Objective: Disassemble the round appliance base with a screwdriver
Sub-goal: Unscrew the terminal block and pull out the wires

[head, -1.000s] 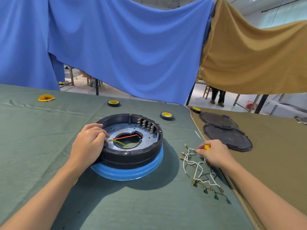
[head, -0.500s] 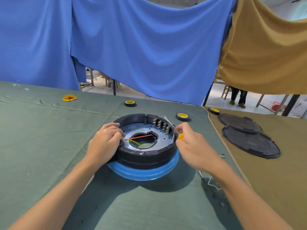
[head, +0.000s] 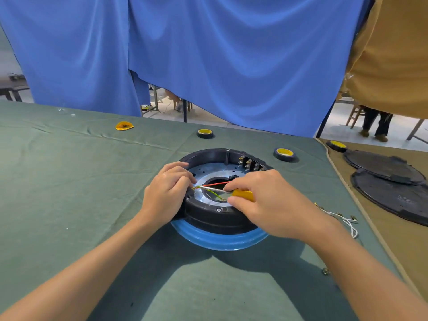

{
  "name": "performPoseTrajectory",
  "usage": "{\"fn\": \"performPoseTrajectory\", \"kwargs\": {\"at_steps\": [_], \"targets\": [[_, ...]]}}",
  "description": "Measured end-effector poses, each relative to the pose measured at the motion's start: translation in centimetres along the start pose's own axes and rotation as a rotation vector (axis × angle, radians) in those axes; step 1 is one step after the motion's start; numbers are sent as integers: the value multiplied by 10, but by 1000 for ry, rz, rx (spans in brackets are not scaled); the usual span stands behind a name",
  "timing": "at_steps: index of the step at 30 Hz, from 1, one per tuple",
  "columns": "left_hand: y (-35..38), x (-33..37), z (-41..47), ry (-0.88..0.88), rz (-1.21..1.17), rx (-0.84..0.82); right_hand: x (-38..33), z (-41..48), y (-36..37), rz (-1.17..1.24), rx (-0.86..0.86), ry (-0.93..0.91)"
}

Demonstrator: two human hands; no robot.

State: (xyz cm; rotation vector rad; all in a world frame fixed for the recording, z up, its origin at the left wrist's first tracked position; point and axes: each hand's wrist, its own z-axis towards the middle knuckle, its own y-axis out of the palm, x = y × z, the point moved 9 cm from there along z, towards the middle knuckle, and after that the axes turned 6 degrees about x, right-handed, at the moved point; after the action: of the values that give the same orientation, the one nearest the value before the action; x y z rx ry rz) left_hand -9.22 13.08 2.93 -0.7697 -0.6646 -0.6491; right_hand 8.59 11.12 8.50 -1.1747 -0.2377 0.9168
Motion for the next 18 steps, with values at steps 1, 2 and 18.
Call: {"fn": "performPoseTrajectory", "kwargs": {"at_steps": [1,2,18], "targets": [[1,0,1,6,-5,-5,0,1,0,19,-4,5],[2,0,2,10,-13,-14,-1,1,0,40,-6,7],[23,-7,23,-11,-175,-331,27,6,-4,78,198,194]]}}
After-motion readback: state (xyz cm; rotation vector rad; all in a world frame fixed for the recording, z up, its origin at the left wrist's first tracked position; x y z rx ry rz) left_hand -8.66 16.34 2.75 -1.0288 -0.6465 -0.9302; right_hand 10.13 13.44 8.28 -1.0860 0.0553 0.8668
